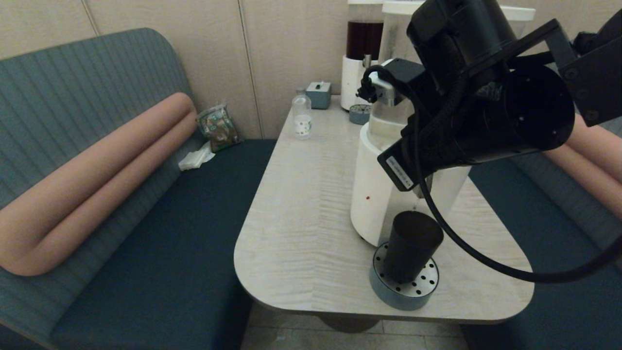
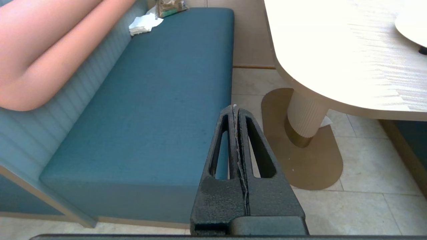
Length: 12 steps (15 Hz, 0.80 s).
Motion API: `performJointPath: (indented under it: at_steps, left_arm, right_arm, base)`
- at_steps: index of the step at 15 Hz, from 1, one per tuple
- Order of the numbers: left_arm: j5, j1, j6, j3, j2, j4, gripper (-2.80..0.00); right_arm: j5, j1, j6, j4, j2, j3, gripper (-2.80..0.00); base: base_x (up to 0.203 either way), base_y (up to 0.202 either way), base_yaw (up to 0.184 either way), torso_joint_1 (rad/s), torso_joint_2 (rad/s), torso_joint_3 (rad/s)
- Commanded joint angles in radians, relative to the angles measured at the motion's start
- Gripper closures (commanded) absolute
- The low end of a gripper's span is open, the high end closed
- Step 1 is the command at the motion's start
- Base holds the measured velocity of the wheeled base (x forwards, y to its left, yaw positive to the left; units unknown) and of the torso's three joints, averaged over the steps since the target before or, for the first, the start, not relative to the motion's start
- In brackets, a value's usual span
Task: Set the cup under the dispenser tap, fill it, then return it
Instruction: Turn off the faucet
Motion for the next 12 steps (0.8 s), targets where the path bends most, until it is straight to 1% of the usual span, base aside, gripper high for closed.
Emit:
performJointPath:
  at_steps: [1, 12]
  left_arm:
    - [0.000, 0.000, 0.000, 0.000, 0.001, -0.001, 0.00]
    - [0.000, 0.000, 0.000, 0.000, 0.001, 0.000, 0.00]
  right_arm:
    - [-0.003, -0.002, 0.000, 0.005, 0.006, 0.000, 0.00]
    - [-0.001, 0.001, 0.001, 0.018, 0.001, 0.002, 0.00]
  base:
    - [0.000, 0.000, 0.000, 0.000, 0.00, 0.000]
    - [0.000, 0.000, 0.000, 0.000, 0.00, 0.000]
